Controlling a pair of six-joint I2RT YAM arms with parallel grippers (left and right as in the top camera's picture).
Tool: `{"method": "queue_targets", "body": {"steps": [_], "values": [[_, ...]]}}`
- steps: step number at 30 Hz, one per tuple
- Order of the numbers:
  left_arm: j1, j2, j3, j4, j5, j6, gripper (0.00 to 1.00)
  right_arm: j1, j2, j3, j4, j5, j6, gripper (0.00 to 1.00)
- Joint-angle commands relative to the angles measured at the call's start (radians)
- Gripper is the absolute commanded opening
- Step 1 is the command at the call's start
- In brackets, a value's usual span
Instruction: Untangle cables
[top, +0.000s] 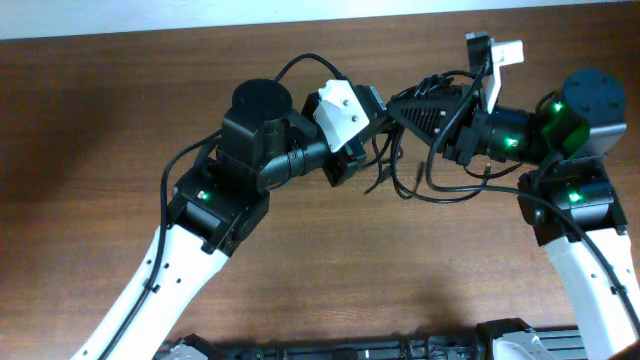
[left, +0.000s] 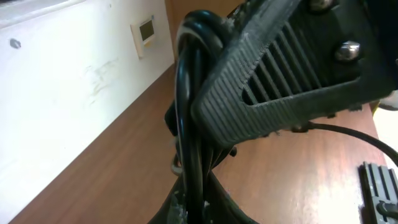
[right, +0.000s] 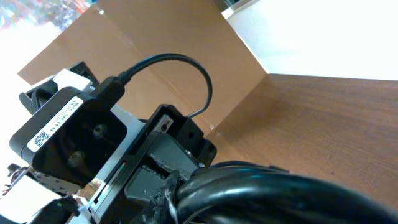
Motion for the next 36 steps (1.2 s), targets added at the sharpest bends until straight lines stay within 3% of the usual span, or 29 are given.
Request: {"method": "queue_targets", "body": {"steps": [1, 5, 13, 16, 19, 26, 36], "values": [[-0.003, -0.004, 0.003, 0.019, -0.046, -0.013, 0.00, 0.010, -0.003, 0.012, 0.002, -0.037, 0.003, 0.17], [-0.003, -0.004, 0.003, 0.022, -0.068, -0.013, 0.00, 0.010, -0.003, 0.012, 0.002, -0.037, 0.004, 0.04], [0.019, -0.004, 0.003, 0.034, -0.146, -0.041, 0.00, 0.010, -0.003, 0.012, 0.002, -0.038, 0.003, 0.04], [0.071, -0.004, 0.004, 0.050, -0.111, -0.145, 0.00, 0.010, -0.003, 0.012, 0.002, -0.037, 0.003, 0.04], [0.096, -0.004, 0.003, 0.056, -0.018, -0.145, 0.00, 0.010, -0.003, 0.012, 0.002, -0.038, 0.003, 0.04], [0.098, -0.004, 0.004, 0.056, -0.013, -0.145, 0.00, 0.010, -0.003, 0.012, 0.002, -0.055, 0.003, 0.04], [0.159, -0.004, 0.003, 0.060, -0.014, -0.254, 0.00, 0.010, -0.003, 0.012, 0.002, -0.067, 0.003, 0.04]]}}
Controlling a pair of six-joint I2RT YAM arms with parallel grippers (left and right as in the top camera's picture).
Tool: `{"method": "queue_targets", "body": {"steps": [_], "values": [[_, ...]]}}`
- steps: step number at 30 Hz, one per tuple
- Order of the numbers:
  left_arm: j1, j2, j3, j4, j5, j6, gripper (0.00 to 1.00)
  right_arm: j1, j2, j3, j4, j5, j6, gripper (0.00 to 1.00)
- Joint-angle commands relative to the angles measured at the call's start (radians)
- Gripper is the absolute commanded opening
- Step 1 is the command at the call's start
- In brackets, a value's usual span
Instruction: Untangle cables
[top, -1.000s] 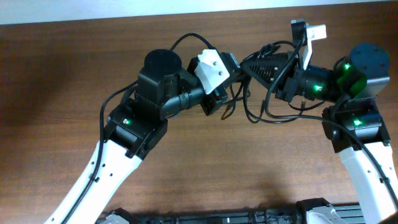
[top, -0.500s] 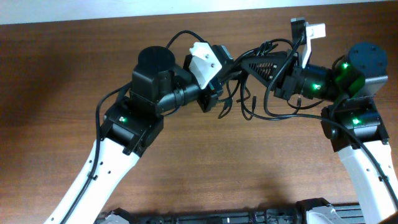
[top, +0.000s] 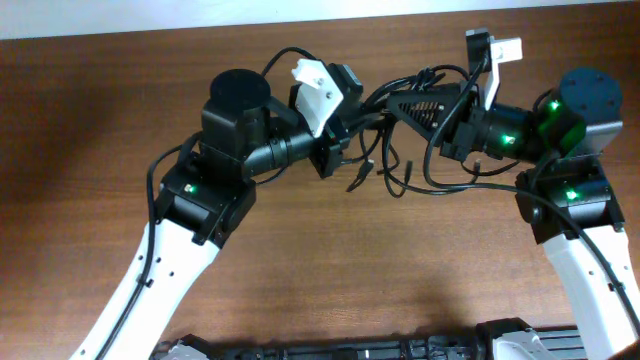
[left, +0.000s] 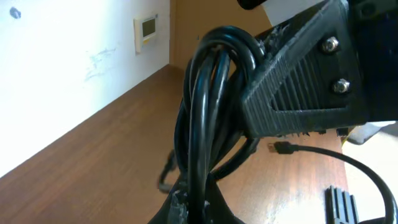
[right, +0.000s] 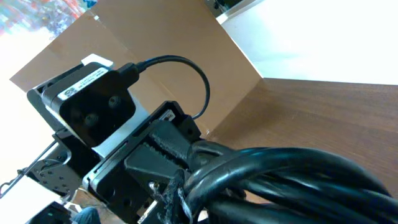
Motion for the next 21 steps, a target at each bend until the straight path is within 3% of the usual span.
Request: {"method": "queue_targets", "body": {"steps": [1, 9, 13, 21], "values": [[0.072, -0.005, 0.010, 0.029, -0.115, -0.067, 0.00, 0.005, -0.012, 0.012, -0.005, -0.100, 0.004, 0.04], [0.072, -0.005, 0.010, 0.026, -0.116, -0.063, 0.00, 0.005, -0.012, 0.012, -0.005, -0.099, 0.004, 0.04], [0.072, -0.005, 0.010, -0.037, -0.116, 0.190, 0.00, 0.005, -0.012, 0.012, 0.011, -0.100, 0.014, 0.04], [0.072, -0.005, 0.010, -0.058, -0.128, 0.598, 0.00, 0.005, -0.012, 0.012, 0.270, -0.236, 0.299, 0.04]]}}
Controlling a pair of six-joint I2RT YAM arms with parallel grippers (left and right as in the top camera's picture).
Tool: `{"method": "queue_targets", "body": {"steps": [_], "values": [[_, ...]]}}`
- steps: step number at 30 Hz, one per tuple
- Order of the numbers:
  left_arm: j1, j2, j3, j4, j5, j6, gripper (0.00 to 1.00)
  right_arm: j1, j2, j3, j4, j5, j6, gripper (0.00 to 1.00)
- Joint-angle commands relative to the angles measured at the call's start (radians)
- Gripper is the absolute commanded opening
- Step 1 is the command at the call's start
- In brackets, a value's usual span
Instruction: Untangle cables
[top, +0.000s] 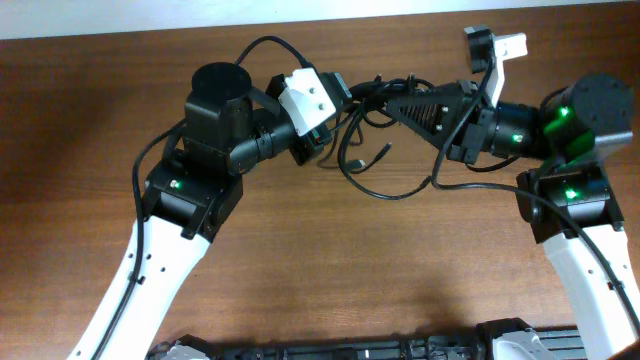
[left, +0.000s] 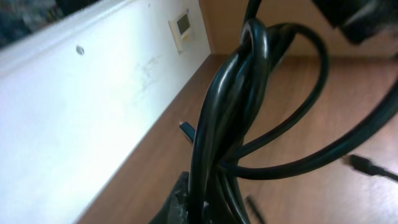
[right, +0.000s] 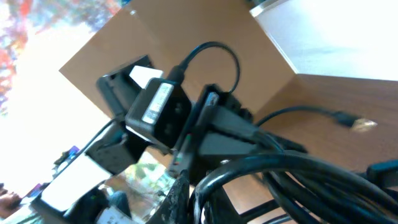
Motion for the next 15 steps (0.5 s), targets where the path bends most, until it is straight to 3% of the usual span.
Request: {"method": "queue_targets", "body": {"steps": [1, 7, 15], "values": [[0.008, -0.003, 0.006, -0.007, -0.077, 0.213, 0.00, 0.006, -0.014, 0.016, 0.077, -0.120, 0.127, 0.04], [0.008, -0.003, 0.006, 0.000, -0.315, 0.231, 0.00, 0.006, -0.014, 0.016, 0.080, -0.157, 0.202, 0.04], [0.008, -0.003, 0.006, 0.085, -0.394, 0.241, 0.00, 0.006, -0.014, 0.016, 0.080, -0.188, 0.280, 0.04]]}}
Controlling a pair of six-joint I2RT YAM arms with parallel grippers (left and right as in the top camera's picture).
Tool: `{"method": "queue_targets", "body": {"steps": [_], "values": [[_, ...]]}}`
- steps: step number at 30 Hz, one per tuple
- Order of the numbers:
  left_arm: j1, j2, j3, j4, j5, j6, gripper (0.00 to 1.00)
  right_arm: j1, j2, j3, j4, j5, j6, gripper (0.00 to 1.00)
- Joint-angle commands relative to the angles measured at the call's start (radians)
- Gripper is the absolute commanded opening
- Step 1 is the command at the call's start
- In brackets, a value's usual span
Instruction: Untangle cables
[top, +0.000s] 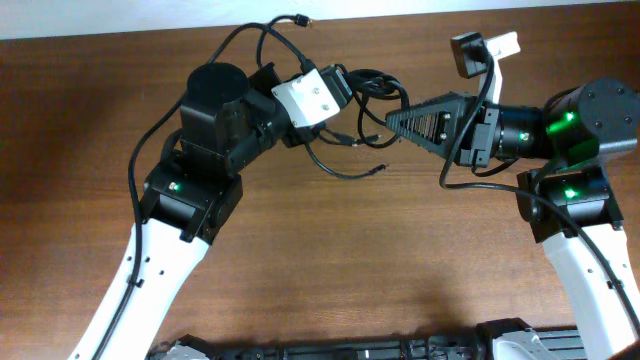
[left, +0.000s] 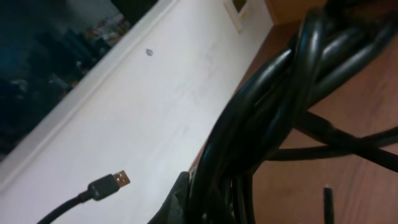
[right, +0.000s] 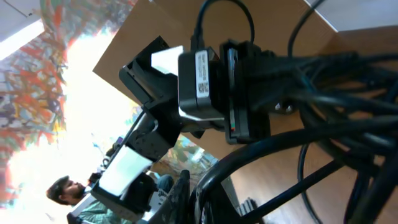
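A tangle of black cables (top: 368, 84) hangs between my two grippers over the back of the wooden table (top: 300, 260). My left gripper (top: 343, 96) is shut on a thick bundle of strands (left: 273, 118). One USB plug (left: 112, 182) sticks out free to its left, and it shows near the back edge in the overhead view as a cable end (top: 300, 18). My right gripper (top: 393, 124) points left and is shut on a cable (right: 261, 163) running from the tangle. Loose strands (top: 345, 170) trail on the table below.
A white wall runs along the table's back edge (top: 400, 12). The left arm's camera housing (right: 214, 78) fills the right wrist view close ahead. The right arm's own cable (top: 470, 175) loops beneath it.
The left gripper has turned toward the back edge, and a USB end now sticks up there. The right gripper's tip sits slightly nearer the front. The loop on the table is smaller.
Both grippers were shut on the tangle almost touching at mid table, with a wide loop lying below. The left arm then stood further left and back each time, with more cable strung between the grippers. Now the bundle is up by the back edge.
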Motion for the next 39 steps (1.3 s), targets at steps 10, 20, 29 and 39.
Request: {"method": "queue_targets", "body": {"steps": [10, 20, 29, 39], "values": [[0.014, 0.004, 0.005, 0.124, -0.178, 0.129, 0.00, 0.006, -0.016, 0.017, 0.019, -0.114, 0.039, 0.04], [0.014, 0.036, 0.005, 0.012, 0.171, 0.108, 0.00, 0.006, -0.016, 0.017, 0.076, -0.086, 0.039, 0.04], [-0.089, 0.151, 0.005, 0.080, 0.270, -0.013, 0.00, 0.006, -0.016, 0.017, 0.078, -0.101, 0.039, 0.04], [-0.139, 0.174, 0.005, 0.217, 0.088, -0.105, 0.00, 0.006, -0.016, 0.017, 0.100, -0.126, 0.039, 0.04]]}}
